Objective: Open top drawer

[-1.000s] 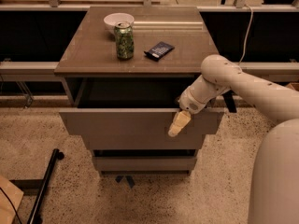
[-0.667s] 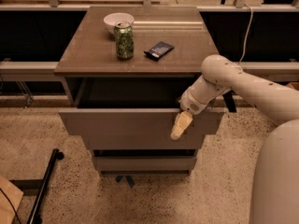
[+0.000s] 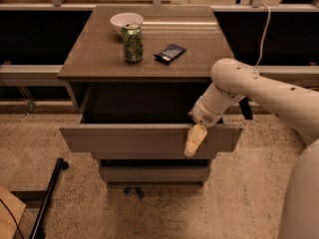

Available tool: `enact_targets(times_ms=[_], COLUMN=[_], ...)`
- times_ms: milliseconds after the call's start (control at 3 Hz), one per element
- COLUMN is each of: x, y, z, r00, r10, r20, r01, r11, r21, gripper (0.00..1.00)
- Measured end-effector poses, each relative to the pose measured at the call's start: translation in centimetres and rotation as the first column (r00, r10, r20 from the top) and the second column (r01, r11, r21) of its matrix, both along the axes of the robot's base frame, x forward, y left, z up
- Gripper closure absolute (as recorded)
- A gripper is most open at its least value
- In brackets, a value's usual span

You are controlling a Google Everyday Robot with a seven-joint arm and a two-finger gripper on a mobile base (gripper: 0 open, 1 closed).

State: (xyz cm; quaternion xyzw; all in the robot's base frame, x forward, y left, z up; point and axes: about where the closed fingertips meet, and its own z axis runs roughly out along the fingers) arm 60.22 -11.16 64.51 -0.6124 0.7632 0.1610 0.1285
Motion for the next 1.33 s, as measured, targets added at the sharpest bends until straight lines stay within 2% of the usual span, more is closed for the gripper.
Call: enact_targets(times_ms=[333,667,1000,1333], x=[-3.4,-8.0,-8.0,-8.1], y=[-0.5,-1.7,-1.7,-1.6], z=[0.7,1.6,1.6,1.5], r00=[0.9993,0.9948,0.9948,0.9945], r10=[0.002,-0.009,-0.009,-0.008], r20=[-0.038,-0.102,-0.102,-0.104], r01=[-0.004,-0.003,-0.003,-0.005], r11=[0.998,0.993,0.993,0.993], r21=[-0.058,-0.118,-0.118,-0.118], gripper=[0.18,0.43,0.66,0.63])
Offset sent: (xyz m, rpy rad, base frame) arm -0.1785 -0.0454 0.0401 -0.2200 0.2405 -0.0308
